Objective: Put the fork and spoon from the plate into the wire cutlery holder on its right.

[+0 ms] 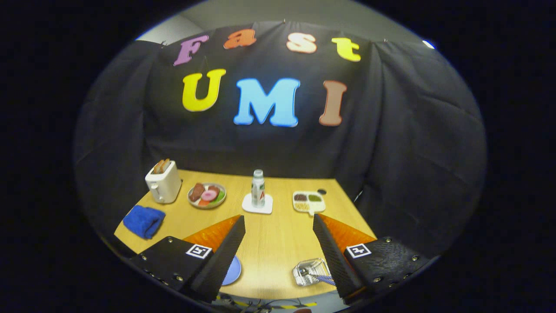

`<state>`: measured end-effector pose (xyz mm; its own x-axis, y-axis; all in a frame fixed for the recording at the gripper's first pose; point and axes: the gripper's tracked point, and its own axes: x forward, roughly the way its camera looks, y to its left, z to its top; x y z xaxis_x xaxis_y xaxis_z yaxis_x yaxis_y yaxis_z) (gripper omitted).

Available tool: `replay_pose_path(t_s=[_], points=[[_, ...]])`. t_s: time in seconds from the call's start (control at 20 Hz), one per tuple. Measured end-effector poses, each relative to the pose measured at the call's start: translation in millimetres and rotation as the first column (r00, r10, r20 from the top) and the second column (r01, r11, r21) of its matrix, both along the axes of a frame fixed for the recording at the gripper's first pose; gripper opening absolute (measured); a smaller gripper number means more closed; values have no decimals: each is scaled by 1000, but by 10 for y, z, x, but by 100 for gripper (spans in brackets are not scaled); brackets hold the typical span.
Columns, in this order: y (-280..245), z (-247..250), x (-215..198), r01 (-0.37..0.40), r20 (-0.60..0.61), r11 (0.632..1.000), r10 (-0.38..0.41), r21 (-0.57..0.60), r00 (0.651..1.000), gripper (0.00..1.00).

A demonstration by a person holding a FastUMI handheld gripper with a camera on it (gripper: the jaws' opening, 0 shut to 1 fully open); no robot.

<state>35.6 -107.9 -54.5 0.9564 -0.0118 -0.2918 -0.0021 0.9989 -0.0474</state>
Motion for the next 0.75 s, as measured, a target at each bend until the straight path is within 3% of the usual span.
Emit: replay_pose_path(t_s=[0.1, 0.3, 0.55, 0.65, 0.75], points=[[265, 81, -49, 7, 103, 1000, -5, -18, 995, 97], [696, 75, -119, -23, 156, 999, 17, 31, 988, 97], [875, 254, -201, 69, 310, 993, -97, 101, 946, 97], [995, 115, -267, 47, 261, 998, -55, 34, 964, 97], [1261, 0, -280, -42, 196, 999, 41, -3, 980, 97]])
